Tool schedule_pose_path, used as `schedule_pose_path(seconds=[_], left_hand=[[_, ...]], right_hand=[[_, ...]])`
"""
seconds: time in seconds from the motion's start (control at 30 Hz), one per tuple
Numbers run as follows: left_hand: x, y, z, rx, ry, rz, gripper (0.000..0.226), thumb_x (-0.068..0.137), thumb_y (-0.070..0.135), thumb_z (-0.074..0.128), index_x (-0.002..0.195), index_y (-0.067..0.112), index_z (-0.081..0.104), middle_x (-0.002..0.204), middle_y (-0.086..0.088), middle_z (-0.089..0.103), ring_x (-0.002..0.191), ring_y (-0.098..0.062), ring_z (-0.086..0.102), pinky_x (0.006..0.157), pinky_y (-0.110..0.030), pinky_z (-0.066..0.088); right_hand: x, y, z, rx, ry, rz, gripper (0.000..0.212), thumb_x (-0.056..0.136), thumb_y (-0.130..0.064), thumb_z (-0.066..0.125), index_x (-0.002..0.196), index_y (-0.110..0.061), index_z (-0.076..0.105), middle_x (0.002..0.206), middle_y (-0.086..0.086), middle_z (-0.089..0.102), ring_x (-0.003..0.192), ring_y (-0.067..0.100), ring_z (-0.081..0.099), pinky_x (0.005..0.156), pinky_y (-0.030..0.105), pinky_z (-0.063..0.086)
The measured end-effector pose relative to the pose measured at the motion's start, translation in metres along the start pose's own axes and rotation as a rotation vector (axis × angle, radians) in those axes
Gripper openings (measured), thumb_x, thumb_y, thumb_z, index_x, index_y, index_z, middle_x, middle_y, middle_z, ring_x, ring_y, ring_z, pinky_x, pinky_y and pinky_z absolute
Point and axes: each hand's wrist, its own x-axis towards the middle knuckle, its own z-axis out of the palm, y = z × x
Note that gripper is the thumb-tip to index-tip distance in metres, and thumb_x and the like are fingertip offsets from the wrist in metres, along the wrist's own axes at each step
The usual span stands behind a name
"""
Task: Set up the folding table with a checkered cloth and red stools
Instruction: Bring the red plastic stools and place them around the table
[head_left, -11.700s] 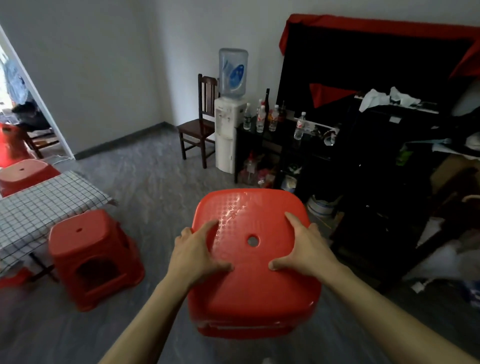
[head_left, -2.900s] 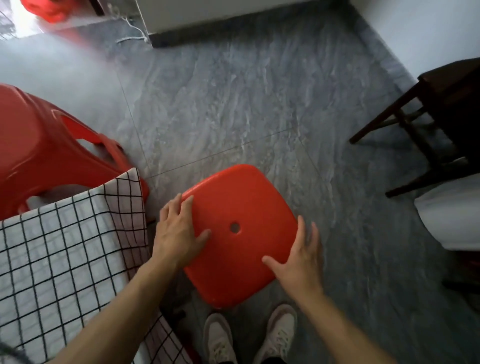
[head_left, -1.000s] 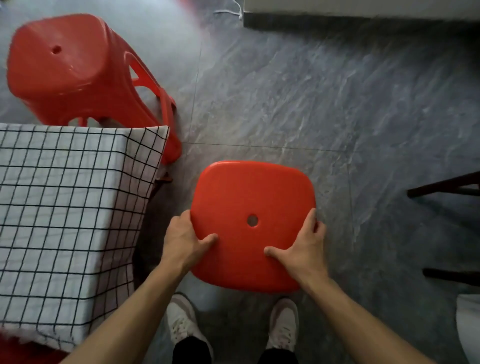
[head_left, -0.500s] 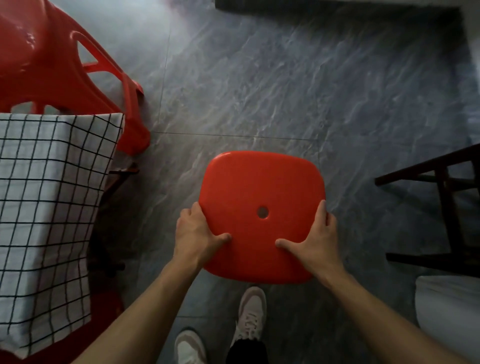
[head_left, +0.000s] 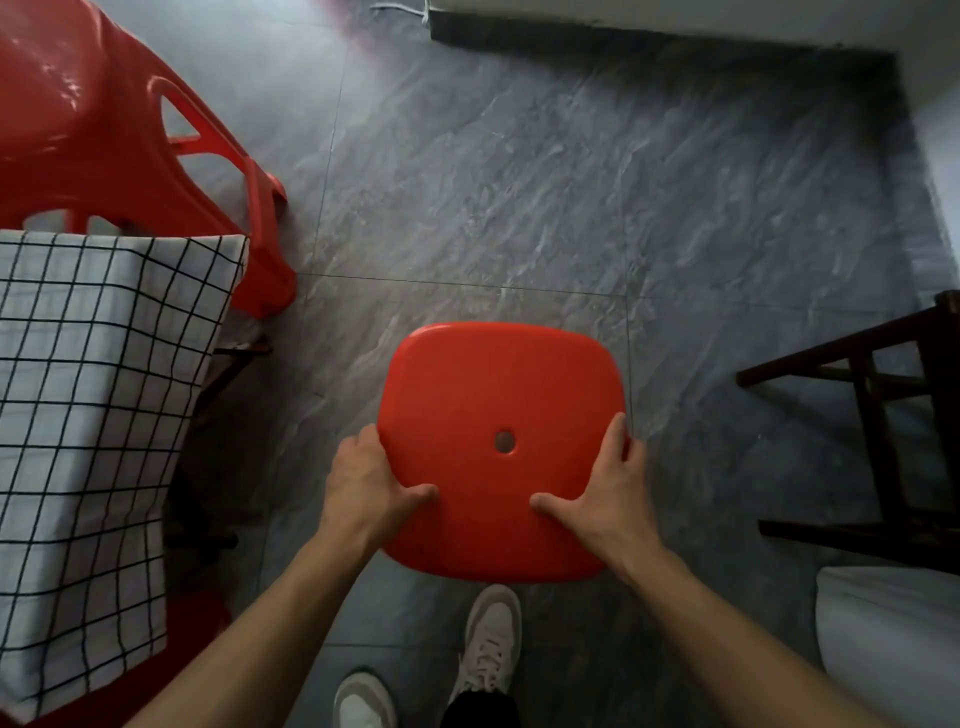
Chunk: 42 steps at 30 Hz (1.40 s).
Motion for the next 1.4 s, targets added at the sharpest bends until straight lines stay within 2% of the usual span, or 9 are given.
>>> schedule_pose_path(seconds=[0.1, 0.27, 0.47, 0.57, 0.63, 0.77, 0.9, 1.03, 1.4], left_hand=[[-0.001, 0.008, 0.002, -0.031, 0.005, 0.045, 0.088, 0.058, 0.042, 0.088, 0.131, 0.014, 0.047, 0.119, -0.01, 0.052, 0.11, -0.028, 0.053, 0.094, -0.039, 0.045], [-0.013, 0.01, 0.011, -0.022, 0.022, 0.043, 0.085, 0.06, 0.043, 0.087, 0.128, 0.013, 0.046, 0.12, -0.011, 0.051, 0.111, -0.028, 0.051, 0.093, -0.038, 0.043], [-0.017, 0.007, 0.013, -0.056, 0.009, 0.04, 0.093, 0.061, 0.044, 0.086, 0.135, 0.014, 0.04, 0.125, -0.01, 0.048, 0.115, -0.026, 0.048, 0.097, -0.038, 0.042], [-0.023, 0.005, 0.006, -0.036, -0.009, 0.065, 0.097, 0.065, 0.049, 0.082, 0.142, 0.016, 0.034, 0.131, -0.01, 0.047, 0.12, -0.027, 0.047, 0.102, -0.04, 0.042], [-0.028, 0.002, -0.007, -0.018, 0.013, 0.095, 0.09, 0.072, 0.05, 0.077, 0.143, 0.015, 0.034, 0.134, -0.011, 0.047, 0.123, -0.029, 0.046, 0.104, -0.039, 0.039], [-0.045, 0.0, -0.06, 0.009, 0.038, 0.103, 0.079, 0.082, 0.052, 0.066, 0.144, 0.011, 0.037, 0.141, -0.013, 0.045, 0.128, -0.03, 0.043, 0.108, -0.038, 0.035], [-0.077, 0.013, -0.138, -0.011, 0.072, 0.143, 0.074, 0.084, 0.054, 0.063, 0.143, 0.014, 0.041, 0.142, -0.01, 0.045, 0.129, -0.027, 0.042, 0.108, -0.037, 0.035], [-0.127, 0.032, -0.229, -0.052, 0.108, 0.212, 0.073, 0.084, 0.056, 0.062, 0.141, 0.013, 0.046, 0.142, -0.009, 0.047, 0.13, -0.025, 0.044, 0.109, -0.038, 0.036], [-0.261, 0.028, -0.413, -0.049, 0.24, 0.412, 0.068, 0.084, 0.054, 0.064, 0.138, 0.016, 0.048, 0.14, -0.009, 0.049, 0.13, -0.028, 0.044, 0.109, -0.043, 0.037]], right_hand=[[-0.004, 0.008, -0.001, 0.009, 0.012, 0.052, 0.141, 0.061, -0.05, 0.088, 0.154, -0.017, -0.013, 0.152, 0.015, 0.016, 0.135, 0.033, 0.036, 0.109, 0.044, 0.036], [0.001, 0.018, -0.008, -0.004, 0.008, 0.037, 0.141, 0.06, -0.048, 0.089, 0.155, -0.018, -0.012, 0.152, 0.014, 0.017, 0.138, 0.033, 0.031, 0.112, 0.045, 0.033], [0.0, 0.017, -0.007, 0.006, 0.011, 0.042, 0.139, 0.062, -0.044, 0.089, 0.154, -0.019, -0.013, 0.155, 0.012, 0.014, 0.141, 0.032, 0.028, 0.113, 0.046, 0.031], [-0.003, 0.009, -0.011, -0.046, 0.037, 0.024, 0.128, 0.068, -0.044, 0.085, 0.155, -0.017, -0.005, 0.154, 0.015, 0.015, 0.139, 0.034, 0.031, 0.114, 0.046, 0.034], [-0.008, 0.0, -0.018, -0.047, 0.061, -0.011, 0.116, 0.073, -0.041, 0.081, 0.155, -0.015, 0.004, 0.153, 0.018, 0.018, 0.138, 0.035, 0.033, 0.114, 0.045, 0.033], [-0.034, -0.033, -0.054, -0.051, 0.058, -0.12, 0.096, 0.08, -0.035, 0.075, 0.153, -0.008, 0.019, 0.152, 0.021, 0.027, 0.141, 0.032, 0.029, 0.118, 0.036, 0.024], [-0.083, -0.085, -0.109, -0.052, 0.057, -0.209, 0.087, 0.084, -0.036, 0.072, 0.152, -0.009, 0.025, 0.15, 0.017, 0.032, 0.139, 0.028, 0.034, 0.117, 0.036, 0.028], [-0.154, -0.138, -0.17, -0.095, 0.098, -0.303, 0.076, 0.085, -0.033, 0.071, 0.147, -0.006, 0.035, 0.14, 0.016, 0.045, 0.13, 0.027, 0.042, 0.11, 0.029, 0.029], [-0.327, -0.26, -0.264, -0.078, 0.316, -0.448, 0.073, 0.083, -0.033, 0.074, 0.143, -0.006, 0.043, 0.14, 0.019, 0.05, 0.129, 0.033, 0.047, 0.108, 0.036, 0.035]])
